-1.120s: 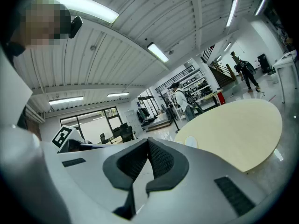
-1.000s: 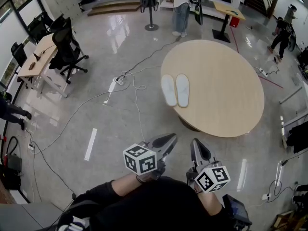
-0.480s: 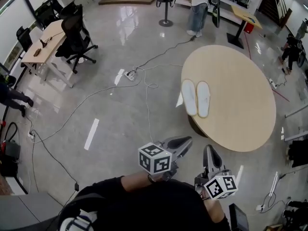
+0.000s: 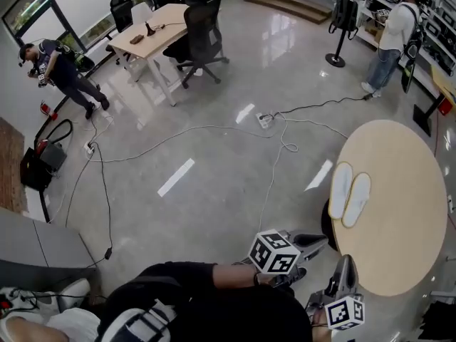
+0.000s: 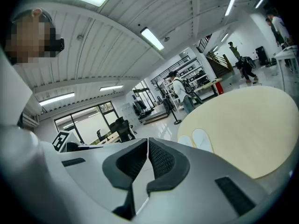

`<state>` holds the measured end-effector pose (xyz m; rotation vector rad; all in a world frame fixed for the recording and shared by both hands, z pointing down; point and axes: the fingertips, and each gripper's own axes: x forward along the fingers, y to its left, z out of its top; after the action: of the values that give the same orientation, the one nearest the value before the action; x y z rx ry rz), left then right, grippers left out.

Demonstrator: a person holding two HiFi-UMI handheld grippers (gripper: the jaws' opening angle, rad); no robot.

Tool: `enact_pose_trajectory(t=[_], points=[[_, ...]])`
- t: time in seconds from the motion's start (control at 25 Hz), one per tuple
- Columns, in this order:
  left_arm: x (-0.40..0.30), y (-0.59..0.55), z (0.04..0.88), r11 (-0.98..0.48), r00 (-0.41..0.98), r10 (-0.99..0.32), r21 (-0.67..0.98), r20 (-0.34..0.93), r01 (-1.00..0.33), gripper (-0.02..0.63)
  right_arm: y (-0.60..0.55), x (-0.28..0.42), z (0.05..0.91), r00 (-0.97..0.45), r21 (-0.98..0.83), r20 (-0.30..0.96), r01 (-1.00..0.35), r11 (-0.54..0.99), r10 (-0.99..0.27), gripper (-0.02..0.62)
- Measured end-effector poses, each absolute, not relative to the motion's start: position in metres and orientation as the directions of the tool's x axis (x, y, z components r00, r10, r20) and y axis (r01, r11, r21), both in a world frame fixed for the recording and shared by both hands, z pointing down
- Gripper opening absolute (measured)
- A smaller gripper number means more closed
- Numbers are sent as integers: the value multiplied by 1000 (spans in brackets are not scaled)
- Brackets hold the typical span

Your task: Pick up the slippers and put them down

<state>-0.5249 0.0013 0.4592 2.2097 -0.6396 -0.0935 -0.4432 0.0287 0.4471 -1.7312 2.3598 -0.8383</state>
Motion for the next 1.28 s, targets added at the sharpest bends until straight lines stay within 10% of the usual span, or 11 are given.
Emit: enact_pose_trajectory(t=[1.28], points=[[-338, -165, 510, -365, 694, -637, 660, 337, -656, 31, -160, -195, 518, -469, -647, 332, -744, 164, -818, 17]])
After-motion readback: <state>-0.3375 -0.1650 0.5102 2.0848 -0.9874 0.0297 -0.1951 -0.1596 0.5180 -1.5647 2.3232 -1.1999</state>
